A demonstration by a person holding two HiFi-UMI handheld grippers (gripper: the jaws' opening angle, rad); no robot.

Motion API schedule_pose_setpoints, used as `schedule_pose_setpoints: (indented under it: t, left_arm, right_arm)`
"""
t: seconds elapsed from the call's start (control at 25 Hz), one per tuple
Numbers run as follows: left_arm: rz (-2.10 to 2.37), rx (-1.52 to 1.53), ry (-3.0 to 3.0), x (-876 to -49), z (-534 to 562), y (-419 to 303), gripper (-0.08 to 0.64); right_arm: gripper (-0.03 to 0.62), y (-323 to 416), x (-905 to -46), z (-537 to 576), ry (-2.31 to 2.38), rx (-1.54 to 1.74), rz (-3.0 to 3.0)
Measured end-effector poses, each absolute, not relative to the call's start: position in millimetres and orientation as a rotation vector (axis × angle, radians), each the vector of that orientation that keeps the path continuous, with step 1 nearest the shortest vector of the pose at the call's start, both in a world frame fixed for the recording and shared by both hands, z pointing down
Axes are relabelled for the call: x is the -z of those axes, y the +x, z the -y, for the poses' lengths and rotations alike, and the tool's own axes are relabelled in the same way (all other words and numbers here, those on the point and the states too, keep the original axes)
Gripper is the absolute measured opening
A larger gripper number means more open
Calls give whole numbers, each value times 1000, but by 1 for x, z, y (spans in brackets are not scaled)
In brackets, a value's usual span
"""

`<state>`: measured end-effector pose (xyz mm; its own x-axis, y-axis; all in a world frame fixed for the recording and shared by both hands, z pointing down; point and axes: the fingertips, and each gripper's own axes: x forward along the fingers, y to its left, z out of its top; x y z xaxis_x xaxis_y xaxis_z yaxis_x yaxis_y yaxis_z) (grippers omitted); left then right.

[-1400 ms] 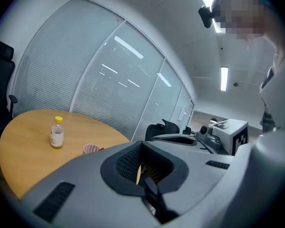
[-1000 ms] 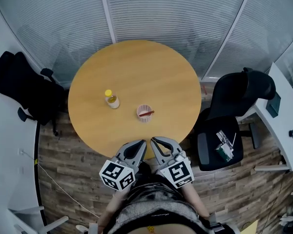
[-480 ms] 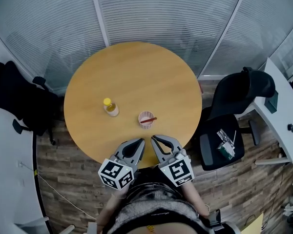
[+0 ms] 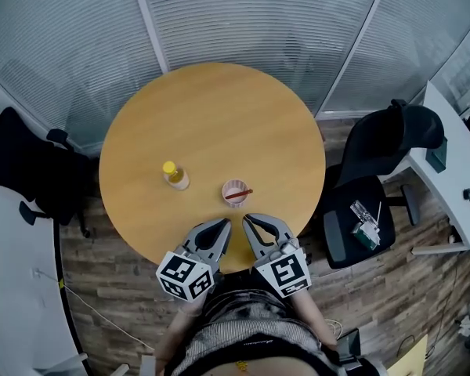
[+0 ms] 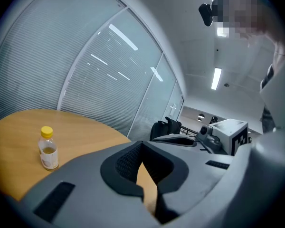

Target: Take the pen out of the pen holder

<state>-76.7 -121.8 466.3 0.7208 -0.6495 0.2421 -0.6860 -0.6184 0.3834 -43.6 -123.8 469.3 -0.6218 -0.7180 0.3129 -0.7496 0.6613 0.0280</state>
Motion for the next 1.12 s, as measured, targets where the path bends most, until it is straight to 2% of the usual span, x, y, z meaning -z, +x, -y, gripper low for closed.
schedule_pose_setpoints:
  t: [1.12]
  left_arm:
    - [1046, -124, 2434, -474, 170, -69, 3]
  right_arm:
    - [25, -32, -489, 185, 1138, -169, 2566]
